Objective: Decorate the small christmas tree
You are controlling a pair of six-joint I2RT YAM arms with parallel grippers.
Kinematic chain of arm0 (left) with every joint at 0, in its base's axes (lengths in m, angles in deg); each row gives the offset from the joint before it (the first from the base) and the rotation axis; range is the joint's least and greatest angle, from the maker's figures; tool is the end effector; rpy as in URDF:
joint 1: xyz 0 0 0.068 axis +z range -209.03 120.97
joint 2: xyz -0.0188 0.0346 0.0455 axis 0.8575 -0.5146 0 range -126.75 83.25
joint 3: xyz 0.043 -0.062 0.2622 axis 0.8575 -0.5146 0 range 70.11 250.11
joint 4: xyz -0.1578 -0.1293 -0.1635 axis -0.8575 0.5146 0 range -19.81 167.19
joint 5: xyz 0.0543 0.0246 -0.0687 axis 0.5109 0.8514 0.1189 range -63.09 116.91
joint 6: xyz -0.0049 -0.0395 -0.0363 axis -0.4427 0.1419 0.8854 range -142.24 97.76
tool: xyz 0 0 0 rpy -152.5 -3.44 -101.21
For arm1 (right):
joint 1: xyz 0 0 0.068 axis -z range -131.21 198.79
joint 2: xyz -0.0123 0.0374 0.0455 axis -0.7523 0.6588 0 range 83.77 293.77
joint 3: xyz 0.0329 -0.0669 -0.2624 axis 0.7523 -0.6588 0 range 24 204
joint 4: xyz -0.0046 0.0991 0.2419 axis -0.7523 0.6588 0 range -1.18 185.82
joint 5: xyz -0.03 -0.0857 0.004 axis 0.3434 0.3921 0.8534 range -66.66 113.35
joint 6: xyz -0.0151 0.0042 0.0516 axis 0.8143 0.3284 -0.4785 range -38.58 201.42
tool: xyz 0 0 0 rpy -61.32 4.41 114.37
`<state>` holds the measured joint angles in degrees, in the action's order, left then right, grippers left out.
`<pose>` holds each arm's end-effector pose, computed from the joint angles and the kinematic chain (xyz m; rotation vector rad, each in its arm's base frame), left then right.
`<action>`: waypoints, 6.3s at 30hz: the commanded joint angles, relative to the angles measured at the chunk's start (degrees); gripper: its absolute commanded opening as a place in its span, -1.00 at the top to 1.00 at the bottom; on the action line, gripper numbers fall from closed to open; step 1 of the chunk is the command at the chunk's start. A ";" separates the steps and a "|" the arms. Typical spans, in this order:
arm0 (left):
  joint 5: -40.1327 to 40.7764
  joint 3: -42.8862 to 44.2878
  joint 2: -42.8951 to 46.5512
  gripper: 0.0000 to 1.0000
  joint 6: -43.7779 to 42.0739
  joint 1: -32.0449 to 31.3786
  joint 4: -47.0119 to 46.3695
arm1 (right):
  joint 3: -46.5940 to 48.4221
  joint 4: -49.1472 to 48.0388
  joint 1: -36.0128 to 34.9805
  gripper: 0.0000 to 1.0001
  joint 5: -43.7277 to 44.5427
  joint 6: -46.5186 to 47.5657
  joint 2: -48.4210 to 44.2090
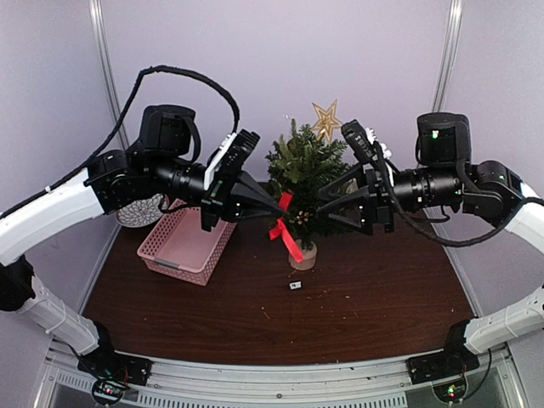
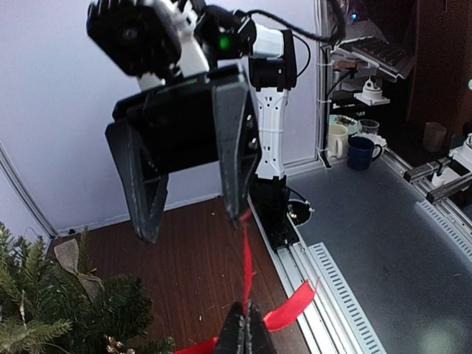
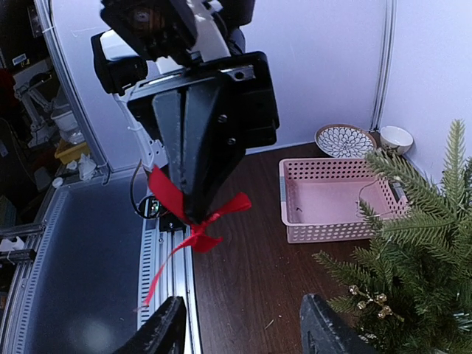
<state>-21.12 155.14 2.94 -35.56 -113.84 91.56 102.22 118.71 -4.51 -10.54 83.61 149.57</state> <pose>0.1562 -0.2674 0.4258 1.5514 1.1939 -1.2641 0.1257 0.2018 0.4345 -1.2889 1.5174 1.1489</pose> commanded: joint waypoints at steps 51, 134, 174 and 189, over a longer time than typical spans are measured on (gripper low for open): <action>33.06 -17.73 11.38 0.08 15.65 -1.32 -20.28 | -4.41 -12.34 -7.61 1.00 26.02 4.74 -3.46; 12.65 14.25 -10.37 1.00 -8.92 -8.91 29.63 | -2.70 0.96 -11.43 0.25 4.64 -1.76 2.18; 52.51 -20.53 13.24 0.29 -18.86 -14.96 -27.13 | -15.82 -42.59 -11.21 1.00 29.88 -13.59 0.17; 51.19 -21.14 12.99 0.27 -5.61 -12.09 -29.23 | -18.98 -49.38 -11.21 1.00 30.33 -13.44 1.25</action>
<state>35.18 134.93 12.93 -53.55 -129.42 66.09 84.95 74.80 -15.72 18.55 70.50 150.90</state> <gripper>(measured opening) 0.352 0.019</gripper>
